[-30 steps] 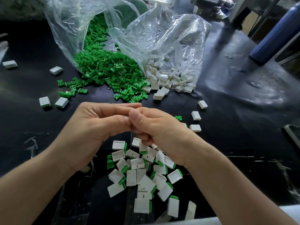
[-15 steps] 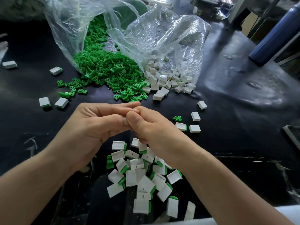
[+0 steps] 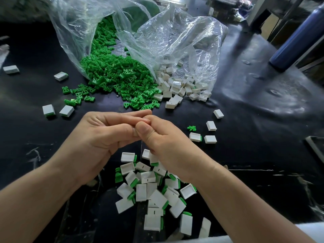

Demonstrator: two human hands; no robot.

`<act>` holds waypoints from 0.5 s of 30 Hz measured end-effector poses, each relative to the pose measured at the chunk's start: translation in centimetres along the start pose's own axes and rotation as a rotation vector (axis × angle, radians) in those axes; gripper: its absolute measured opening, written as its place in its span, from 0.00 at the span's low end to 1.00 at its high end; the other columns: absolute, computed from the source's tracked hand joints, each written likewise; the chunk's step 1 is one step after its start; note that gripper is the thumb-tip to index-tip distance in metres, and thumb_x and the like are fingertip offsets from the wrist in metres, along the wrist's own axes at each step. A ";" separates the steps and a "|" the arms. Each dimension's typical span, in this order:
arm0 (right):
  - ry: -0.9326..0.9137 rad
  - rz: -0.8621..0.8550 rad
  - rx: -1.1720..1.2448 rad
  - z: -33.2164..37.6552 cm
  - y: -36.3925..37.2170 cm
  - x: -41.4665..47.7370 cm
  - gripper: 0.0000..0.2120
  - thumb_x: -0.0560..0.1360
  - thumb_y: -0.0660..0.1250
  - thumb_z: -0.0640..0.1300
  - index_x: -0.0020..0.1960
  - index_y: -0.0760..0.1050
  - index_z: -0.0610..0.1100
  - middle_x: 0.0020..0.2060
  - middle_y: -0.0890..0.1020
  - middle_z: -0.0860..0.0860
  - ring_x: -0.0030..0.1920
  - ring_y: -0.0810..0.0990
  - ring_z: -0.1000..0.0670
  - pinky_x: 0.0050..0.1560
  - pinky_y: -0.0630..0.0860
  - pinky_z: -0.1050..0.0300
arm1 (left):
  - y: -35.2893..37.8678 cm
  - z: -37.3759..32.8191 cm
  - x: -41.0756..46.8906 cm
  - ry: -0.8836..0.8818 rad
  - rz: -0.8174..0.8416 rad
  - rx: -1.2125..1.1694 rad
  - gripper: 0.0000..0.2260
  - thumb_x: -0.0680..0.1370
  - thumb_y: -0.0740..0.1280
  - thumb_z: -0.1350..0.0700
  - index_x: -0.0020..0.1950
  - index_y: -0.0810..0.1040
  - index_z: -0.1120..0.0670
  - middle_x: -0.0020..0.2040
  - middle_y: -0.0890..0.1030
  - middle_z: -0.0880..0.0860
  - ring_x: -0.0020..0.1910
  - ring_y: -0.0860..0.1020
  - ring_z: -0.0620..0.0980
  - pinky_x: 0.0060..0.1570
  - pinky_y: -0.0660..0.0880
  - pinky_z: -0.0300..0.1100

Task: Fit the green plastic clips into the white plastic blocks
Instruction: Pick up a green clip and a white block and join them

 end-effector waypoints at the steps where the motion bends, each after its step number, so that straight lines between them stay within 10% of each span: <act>1: 0.002 -0.001 0.001 0.0 0.0 0.0 0.15 0.80 0.54 0.48 0.60 0.73 0.43 0.54 0.78 0.46 0.53 0.74 0.50 0.57 0.71 0.50 | 0.0 0.0 0.0 0.000 0.001 -0.001 0.11 0.58 0.70 0.57 0.38 0.86 0.56 0.49 0.84 0.53 0.47 0.83 0.50 0.41 0.78 0.36; 15: 0.003 -0.006 -0.030 0.0 0.0 -0.1 0.15 0.80 0.54 0.49 0.61 0.72 0.43 0.54 0.78 0.46 0.56 0.75 0.48 0.59 0.70 0.44 | 0.1 -0.2 0.0 -0.008 -0.010 0.007 0.13 0.59 0.69 0.70 0.37 0.85 0.57 0.48 0.85 0.53 0.46 0.83 0.49 0.40 0.78 0.35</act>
Point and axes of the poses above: each hand's wrist, its own x-axis towards the middle knuckle, its own y-axis out of the palm, z = x × y, the point moved 5 cm from there along x, towards the middle knuckle
